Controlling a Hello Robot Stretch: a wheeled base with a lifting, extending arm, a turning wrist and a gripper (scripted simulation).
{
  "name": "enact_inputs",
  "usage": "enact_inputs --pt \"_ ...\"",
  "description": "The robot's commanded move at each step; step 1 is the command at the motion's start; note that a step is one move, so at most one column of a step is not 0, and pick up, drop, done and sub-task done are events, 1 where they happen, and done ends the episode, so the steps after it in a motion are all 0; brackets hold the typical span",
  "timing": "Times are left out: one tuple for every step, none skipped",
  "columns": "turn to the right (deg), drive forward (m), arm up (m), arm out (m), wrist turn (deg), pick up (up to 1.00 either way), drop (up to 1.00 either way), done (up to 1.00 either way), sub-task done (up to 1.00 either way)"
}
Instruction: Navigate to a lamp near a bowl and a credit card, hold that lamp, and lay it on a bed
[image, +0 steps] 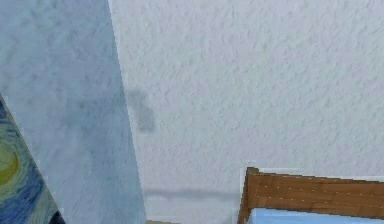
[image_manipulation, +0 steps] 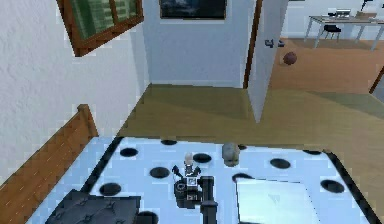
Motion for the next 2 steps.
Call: enact_inputs --pt "0.0 0.00 -0.32 0.00 0.0 0.00 0.00 0.00 0.00" --pt "0.0 0.00 0.00 0.00 0.0 0.00 1.00 0.00 0.00"
